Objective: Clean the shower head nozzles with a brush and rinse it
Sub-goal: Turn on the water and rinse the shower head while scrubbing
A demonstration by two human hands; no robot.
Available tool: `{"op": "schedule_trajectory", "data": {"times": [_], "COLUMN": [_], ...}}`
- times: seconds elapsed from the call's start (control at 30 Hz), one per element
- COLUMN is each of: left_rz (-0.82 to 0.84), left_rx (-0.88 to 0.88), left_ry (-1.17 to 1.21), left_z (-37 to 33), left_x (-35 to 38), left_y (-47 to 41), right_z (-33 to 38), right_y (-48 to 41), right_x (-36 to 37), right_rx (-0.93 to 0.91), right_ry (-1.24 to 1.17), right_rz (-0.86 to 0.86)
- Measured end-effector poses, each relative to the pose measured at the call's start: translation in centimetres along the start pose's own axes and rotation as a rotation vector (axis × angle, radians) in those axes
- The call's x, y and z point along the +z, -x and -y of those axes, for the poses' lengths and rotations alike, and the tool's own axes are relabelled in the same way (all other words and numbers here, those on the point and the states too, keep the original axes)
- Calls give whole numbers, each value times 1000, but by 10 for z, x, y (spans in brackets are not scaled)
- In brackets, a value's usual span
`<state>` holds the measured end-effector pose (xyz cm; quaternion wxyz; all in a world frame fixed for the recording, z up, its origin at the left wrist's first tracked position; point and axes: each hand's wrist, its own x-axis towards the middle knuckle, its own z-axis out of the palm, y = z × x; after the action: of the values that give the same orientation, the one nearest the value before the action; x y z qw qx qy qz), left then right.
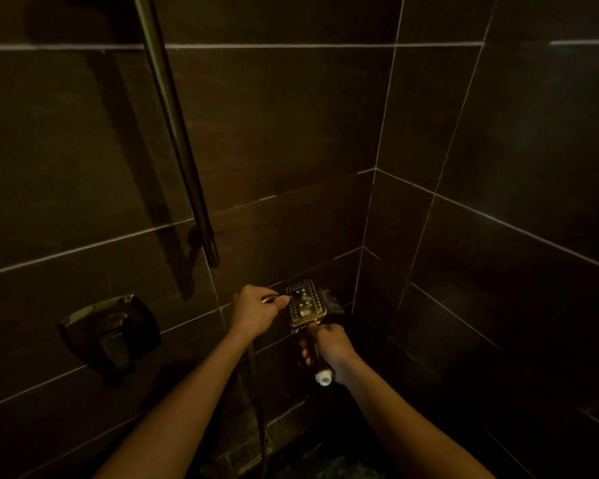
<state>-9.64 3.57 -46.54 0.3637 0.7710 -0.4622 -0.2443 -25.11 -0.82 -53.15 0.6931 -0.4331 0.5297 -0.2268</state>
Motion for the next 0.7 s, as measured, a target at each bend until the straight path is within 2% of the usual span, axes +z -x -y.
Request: {"op": "schedule_trajectory", "data": {"times": [0.4, 0.7], "left_rz": [-77, -19], "left_rx": [-56, -38], "left_ry": [-151, -137], "left_z": [15, 10], "left_x": [6, 18], "left_y": [14, 26], "right_z": [2, -3], "right_y": [3, 6], "right_x": [-7, -2], "right_rx": [56, 47], "right_ry": [-68, -65], "right_rz": [-19, 4]}}
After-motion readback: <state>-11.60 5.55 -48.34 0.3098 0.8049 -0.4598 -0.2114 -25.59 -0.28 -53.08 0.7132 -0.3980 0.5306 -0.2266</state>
